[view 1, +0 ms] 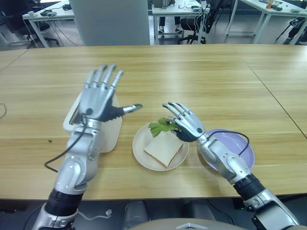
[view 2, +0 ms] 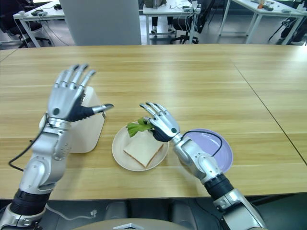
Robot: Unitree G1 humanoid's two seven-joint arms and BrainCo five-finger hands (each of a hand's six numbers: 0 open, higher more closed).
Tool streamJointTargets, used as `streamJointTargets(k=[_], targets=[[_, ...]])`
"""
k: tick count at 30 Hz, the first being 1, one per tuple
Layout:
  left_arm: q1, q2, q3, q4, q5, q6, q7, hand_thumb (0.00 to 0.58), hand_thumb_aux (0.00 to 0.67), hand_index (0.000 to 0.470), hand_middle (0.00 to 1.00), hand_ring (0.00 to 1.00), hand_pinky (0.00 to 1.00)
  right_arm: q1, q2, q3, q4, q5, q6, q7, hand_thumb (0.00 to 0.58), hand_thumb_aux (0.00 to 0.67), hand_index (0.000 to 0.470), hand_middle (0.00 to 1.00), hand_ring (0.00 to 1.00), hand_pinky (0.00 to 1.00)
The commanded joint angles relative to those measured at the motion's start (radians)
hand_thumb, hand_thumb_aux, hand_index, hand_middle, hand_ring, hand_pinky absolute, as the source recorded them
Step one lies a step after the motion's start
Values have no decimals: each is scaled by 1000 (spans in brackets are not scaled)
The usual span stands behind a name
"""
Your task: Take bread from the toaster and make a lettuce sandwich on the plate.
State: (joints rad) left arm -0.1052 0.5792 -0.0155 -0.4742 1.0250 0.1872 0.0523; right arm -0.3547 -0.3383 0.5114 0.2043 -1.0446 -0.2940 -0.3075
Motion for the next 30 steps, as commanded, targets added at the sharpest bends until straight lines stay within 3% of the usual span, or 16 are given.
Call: streamJointTargets(k=[1,8,14,15,16,17,24,25,26,27,28,29,30], targets=[[38,33,107,-26,14,17,-18,0,0,0,0,0,0,-50,47,73,163,-18,-28,-38,580,670,460,0,0,0],[39,84,167,74,51,83,-117,0,0,0,0,0,0,-76,75,150,329,-27,-55,-107,580,670,460,0,0,0],[37,91,86,214,66,126,-273,0,0,0,0,0,0,-67,58,177,376,-16,-53,-98,580,670,460,0,0,0],[31,84,65,239,58,128,-296,0,0,0,0,0,0,-57,53,175,368,-10,-51,-91,563,554,381,0,0,0],[24,76,47,262,47,127,-313,0,0,0,0,0,0,-45,45,172,355,-6,-48,-83,377,273,188,0,0,0],[14,71,30,283,40,127,-326,0,0,0,0,0,0,-34,36,170,337,-2,-44,-70,0,0,0,0,0,0],[-69,68,-14,373,29,132,-337,0,0,0,0,0,0,60,-41,137,136,24,-29,-4,0,0,0,0,0,0],[-79,69,-15,384,27,133,-331,62,37,25,0,0,0,76,-51,130,101,30,-28,4,0,0,0,0,0,0],[-90,71,-15,394,22,133,-326,62,37,25,0,0,0,94,-59,120,63,40,-27,13,0,0,0,0,0,0],[-101,72,-12,404,15,132,-316,307,210,144,0,0,0,112,-67,111,23,50,-25,23,0,0,0,0,0,0],[-110,72,-8,411,8,130,-303,580,657,451,0,0,0,130,-74,101,-14,58,-24,31,0,0,0,0,0,0],[-118,68,1,411,-9,125,-286,580,657,451,0,0,0,147,-79,91,-45,68,-23,39,0,0,0,0,0,0],[-123,66,9,403,-19,122,-268,580,670,460,824,824,824,161,-82,82,-72,75,-22,47,0,0,0,0,0,0]])
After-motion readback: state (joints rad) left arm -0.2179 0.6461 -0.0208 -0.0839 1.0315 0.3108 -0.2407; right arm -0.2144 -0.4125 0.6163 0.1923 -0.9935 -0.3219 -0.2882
